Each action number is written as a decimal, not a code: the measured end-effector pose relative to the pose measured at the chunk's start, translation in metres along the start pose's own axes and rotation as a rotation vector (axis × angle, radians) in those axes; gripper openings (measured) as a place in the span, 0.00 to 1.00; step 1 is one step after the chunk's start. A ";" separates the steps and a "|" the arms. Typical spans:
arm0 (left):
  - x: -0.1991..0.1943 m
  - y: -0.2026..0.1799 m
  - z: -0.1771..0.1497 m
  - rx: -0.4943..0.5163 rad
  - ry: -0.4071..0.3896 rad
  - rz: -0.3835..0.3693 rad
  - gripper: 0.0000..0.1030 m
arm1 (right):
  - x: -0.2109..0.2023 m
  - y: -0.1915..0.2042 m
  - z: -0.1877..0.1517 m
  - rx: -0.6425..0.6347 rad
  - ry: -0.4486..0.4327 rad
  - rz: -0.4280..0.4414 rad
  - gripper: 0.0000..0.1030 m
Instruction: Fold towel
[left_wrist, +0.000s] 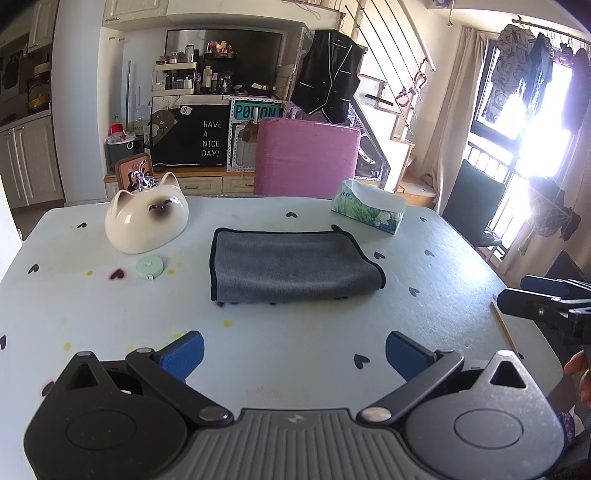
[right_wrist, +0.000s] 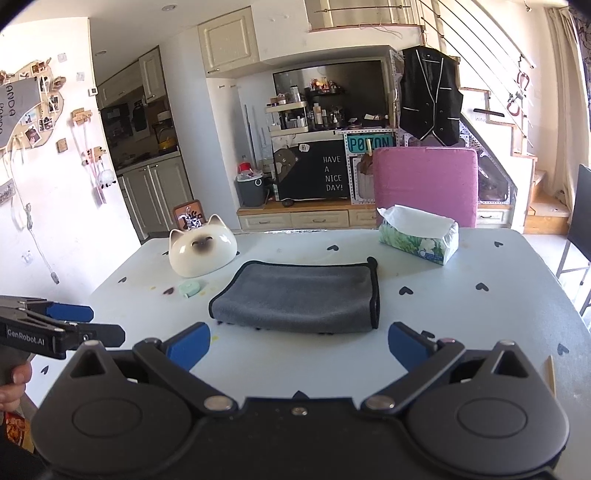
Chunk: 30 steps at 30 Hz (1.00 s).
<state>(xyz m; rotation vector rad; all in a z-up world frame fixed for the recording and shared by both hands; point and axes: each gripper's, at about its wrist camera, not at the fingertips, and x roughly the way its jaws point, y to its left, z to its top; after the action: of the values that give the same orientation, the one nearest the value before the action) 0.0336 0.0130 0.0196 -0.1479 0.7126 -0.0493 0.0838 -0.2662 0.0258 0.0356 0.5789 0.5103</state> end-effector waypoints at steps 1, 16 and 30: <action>-0.001 0.000 -0.002 -0.002 0.002 -0.002 1.00 | -0.002 0.000 -0.001 0.003 0.001 0.000 1.00; -0.013 -0.005 -0.026 -0.016 0.022 -0.028 1.00 | -0.023 0.006 -0.024 0.015 0.015 0.005 1.00; -0.021 -0.002 -0.039 -0.031 0.016 -0.001 1.00 | -0.027 0.014 -0.044 0.039 0.041 0.001 1.00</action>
<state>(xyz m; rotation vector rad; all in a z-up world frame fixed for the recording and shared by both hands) -0.0078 0.0085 0.0046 -0.1776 0.7295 -0.0409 0.0346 -0.2714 0.0047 0.0626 0.6287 0.5014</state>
